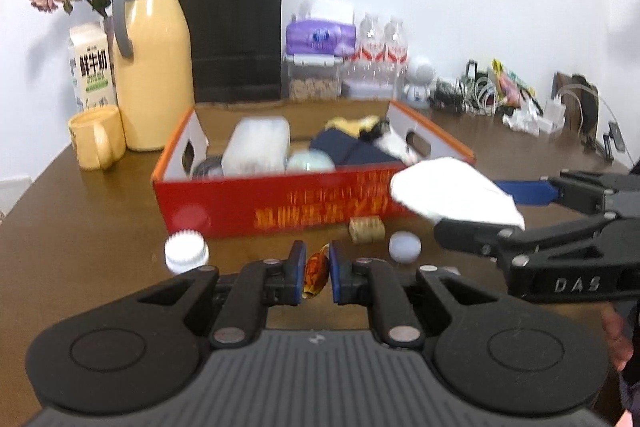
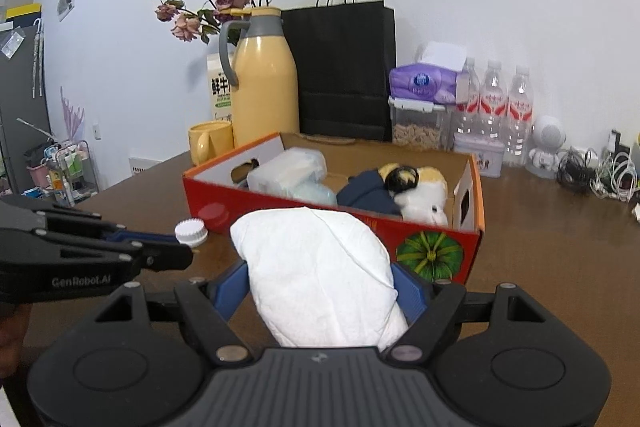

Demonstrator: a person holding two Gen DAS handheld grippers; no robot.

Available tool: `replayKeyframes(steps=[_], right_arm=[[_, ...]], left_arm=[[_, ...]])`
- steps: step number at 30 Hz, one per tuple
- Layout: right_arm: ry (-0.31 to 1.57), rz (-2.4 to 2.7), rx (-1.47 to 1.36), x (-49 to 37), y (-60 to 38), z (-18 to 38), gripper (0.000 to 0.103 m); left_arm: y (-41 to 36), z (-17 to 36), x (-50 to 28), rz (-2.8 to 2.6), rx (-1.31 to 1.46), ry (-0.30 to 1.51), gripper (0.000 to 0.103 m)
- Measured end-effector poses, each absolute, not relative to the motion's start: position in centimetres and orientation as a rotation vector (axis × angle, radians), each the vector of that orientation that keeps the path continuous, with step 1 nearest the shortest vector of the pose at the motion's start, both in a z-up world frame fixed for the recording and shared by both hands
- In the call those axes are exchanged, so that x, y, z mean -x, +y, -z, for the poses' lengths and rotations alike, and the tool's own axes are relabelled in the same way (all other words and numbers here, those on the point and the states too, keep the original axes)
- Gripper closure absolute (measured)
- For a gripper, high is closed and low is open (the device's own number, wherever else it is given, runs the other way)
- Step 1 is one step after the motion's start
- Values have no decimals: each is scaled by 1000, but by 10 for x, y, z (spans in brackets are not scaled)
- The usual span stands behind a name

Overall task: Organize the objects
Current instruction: 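Carry the white tissue toward the box with the right gripper while the left grasps the small orange item, then lower both grippers into the box and open them to release the tissue and orange item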

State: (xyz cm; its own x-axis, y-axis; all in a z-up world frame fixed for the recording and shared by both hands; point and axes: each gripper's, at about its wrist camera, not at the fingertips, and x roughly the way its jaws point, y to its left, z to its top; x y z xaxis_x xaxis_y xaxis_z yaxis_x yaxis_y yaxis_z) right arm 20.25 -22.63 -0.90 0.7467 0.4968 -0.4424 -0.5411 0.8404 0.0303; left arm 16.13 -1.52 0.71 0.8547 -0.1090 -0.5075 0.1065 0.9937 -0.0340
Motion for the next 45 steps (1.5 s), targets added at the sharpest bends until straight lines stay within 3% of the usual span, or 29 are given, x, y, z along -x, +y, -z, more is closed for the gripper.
replayKeyframes(steps=[18, 28, 41, 42, 43, 44, 45], right_arm=[[403, -487, 158, -310, -182, -31, 27], [441, -416, 134, -375, -175, -16, 27], [519, -418, 135, -388, -183, 9, 23], [517, -420, 137, -387, -183, 9, 20], [515, -419, 138, -385, -182, 9, 18], [513, -418, 138, -385, -183, 8, 14], [510, -415, 138, -384, -183, 7, 9]], left_arm=[[-8, -53, -265, 78, 81, 405, 90], [-22, -33, -341, 98, 112, 444, 90], [-24, -16, -349, 79, 50, 466, 89], [-23, -17, -347, 70, 49, 458, 86], [-23, -19, -346, 64, 45, 454, 75], [-23, -20, -345, 61, 42, 446, 55], [-24, -21, -343, 55, 39, 438, 44]])
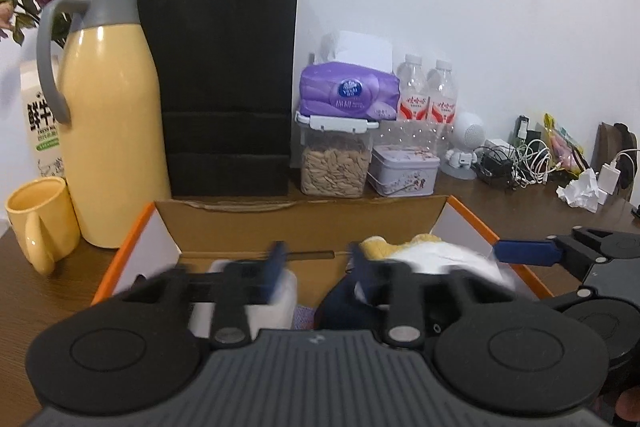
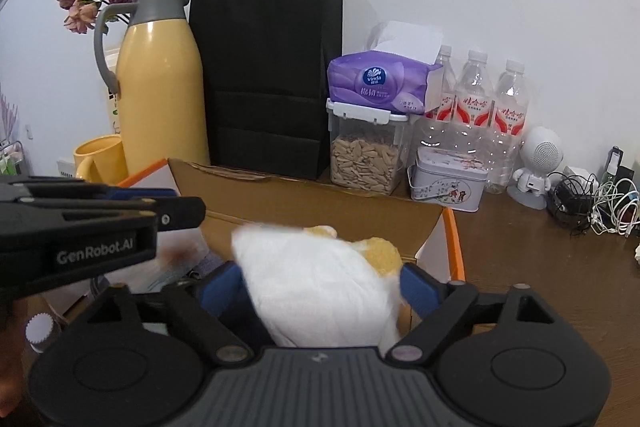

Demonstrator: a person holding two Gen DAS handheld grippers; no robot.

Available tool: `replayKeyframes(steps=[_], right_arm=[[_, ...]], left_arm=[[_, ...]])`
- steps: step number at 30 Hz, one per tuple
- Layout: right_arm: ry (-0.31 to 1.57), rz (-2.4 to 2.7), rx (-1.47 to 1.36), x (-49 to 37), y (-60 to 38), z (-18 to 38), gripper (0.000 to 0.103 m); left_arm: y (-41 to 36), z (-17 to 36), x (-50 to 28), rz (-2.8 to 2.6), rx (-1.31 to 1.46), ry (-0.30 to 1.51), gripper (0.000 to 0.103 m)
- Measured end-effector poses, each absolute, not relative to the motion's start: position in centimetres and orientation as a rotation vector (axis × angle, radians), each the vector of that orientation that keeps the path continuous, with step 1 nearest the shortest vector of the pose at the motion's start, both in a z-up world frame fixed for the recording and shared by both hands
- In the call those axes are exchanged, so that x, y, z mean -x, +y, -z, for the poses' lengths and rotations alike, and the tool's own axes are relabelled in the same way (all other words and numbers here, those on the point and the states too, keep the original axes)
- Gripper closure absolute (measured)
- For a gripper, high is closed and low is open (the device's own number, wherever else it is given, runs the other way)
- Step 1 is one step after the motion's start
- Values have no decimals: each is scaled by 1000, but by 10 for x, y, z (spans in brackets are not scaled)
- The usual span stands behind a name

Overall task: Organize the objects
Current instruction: 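Lower both grippers into the box and open them to release the tissue and orange item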

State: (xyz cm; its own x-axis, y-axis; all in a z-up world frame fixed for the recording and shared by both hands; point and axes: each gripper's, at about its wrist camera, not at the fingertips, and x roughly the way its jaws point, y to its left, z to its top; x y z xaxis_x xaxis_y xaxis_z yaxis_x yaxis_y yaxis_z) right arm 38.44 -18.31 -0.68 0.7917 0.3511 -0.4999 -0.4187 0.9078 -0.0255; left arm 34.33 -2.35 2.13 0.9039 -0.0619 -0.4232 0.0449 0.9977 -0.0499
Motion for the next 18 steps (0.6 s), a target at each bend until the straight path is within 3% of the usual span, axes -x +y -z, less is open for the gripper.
replayKeyframes(steps=[2, 4, 18], right_arm=[[507, -410, 134, -385, -184, 6, 1], [508, -403, 129, -385, -185, 5, 0], [508, -410, 126, -381, -186, 3, 0]], left_arm=[[-24, -24, -340, 37, 36, 419, 12], [-24, -26, -338, 25, 38, 406, 1], [-19, -30, -335, -1, 49, 408, 0]])
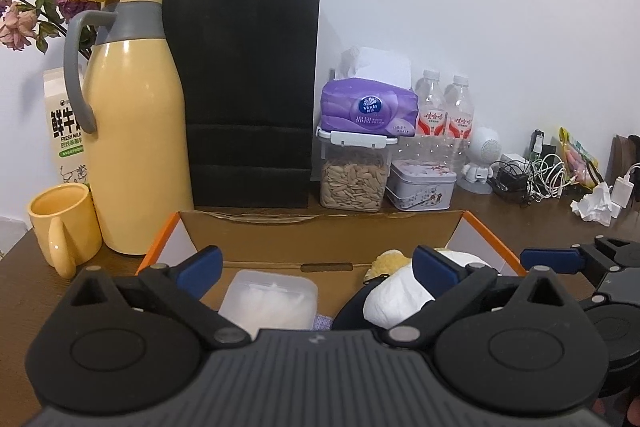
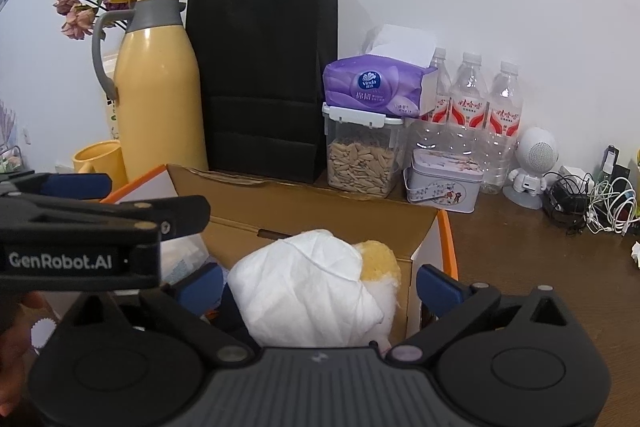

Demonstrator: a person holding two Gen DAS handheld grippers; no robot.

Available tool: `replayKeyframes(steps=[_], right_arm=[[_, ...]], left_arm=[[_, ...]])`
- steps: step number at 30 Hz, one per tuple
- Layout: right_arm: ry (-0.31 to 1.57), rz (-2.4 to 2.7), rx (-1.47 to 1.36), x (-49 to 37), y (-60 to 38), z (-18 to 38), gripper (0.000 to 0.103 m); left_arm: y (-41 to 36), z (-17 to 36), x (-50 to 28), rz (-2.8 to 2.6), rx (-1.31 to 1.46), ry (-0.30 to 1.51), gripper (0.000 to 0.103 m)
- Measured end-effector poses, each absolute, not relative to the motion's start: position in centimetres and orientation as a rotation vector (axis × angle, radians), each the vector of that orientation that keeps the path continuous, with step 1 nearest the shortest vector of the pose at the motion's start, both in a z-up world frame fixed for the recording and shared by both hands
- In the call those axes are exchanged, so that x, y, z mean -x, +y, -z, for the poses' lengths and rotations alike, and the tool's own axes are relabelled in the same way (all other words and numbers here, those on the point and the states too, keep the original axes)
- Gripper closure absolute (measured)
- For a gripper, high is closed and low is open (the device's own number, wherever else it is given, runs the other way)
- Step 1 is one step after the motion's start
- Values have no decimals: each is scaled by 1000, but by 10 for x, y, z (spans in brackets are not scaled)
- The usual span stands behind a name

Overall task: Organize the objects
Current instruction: 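Lower both grippers into the box and open them to release the tissue and orange item, then withdraw both grippers from the box back toward the table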

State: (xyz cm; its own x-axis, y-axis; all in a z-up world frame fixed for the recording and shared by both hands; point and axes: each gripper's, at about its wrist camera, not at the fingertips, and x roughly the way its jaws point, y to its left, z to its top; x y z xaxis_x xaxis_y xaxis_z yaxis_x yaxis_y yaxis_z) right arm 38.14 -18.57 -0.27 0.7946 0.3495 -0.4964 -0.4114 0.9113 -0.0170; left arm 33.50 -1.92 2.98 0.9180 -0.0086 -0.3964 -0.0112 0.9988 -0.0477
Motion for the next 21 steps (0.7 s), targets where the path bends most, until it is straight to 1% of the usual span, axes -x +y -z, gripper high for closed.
replayKeyframes(steps=[10, 13, 21], right_arm=[[471, -428, 147, -356, -190, -9, 0], [461, -429, 156, -341, -194, -9, 0], [436, -442, 167, -295, -210, -10, 0]], left_arm=[[-10, -43, -306, 6, 48, 383, 0], [-4, -44, -291, -8, 61, 359, 0], [9, -44, -255, -6, 54, 364, 0]])
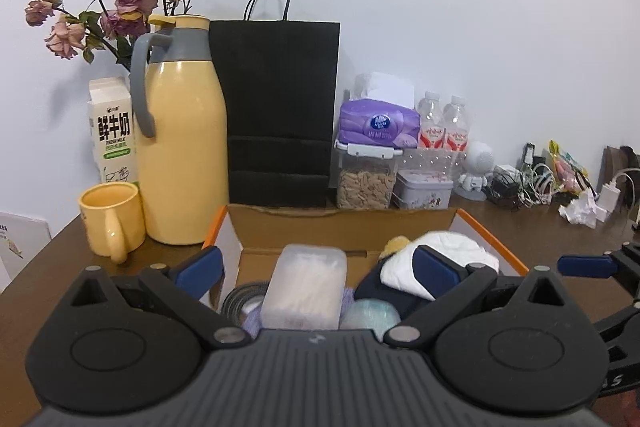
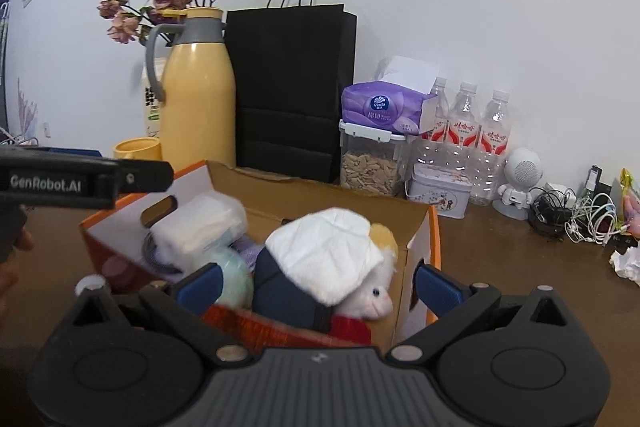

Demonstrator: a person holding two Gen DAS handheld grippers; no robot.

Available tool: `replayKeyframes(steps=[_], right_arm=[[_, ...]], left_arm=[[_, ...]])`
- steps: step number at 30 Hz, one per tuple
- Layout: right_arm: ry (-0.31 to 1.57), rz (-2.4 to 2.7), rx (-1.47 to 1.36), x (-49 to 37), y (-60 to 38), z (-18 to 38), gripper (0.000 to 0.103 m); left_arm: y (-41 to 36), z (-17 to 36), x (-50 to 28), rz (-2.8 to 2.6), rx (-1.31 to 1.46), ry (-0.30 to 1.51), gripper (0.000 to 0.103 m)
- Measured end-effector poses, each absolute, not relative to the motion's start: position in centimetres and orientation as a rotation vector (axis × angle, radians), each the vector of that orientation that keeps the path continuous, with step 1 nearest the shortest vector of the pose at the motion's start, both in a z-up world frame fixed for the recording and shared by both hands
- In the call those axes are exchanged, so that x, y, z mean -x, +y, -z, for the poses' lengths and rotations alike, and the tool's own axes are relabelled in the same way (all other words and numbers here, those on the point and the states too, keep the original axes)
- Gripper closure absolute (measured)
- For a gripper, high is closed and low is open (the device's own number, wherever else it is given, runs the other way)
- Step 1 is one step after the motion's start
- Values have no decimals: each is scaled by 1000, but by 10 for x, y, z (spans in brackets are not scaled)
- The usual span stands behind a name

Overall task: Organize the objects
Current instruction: 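Withdraw both grippers from the box back toward the table, then grasp the small white earbud case with the right gripper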

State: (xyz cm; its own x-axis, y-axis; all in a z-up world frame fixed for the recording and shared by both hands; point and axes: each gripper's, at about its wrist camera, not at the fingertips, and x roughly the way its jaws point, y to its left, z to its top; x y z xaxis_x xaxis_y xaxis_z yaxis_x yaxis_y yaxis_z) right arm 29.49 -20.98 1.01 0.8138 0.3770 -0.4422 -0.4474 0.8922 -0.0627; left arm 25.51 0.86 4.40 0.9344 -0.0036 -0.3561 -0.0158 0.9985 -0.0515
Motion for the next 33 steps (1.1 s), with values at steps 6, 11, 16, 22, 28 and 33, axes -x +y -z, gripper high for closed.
replayKeyframes(steps=[6, 11, 16, 22, 28, 33], right_arm=[[441, -442, 171, -262, -225, -7, 0], [484, -432, 168, -238, -239, 5, 0], [546, -429, 166, -215, -251, 21, 0], [596, -444, 168, -193, -256, 35, 0], [609, -468, 165, -186, -247, 40, 6], [632, -478, 184, -194, -239, 44, 30]], left_arm=[[17, -37, -228, 3, 41, 407, 0], [25, -28, -207, 1, 40, 450, 0], [34, -19, -186, -18, 40, 496, 0], [40, -8, -161, -28, 44, 538, 0], [45, -5, -145, -39, 51, 556, 0], [50, -5, -136, -53, 64, 555, 0]])
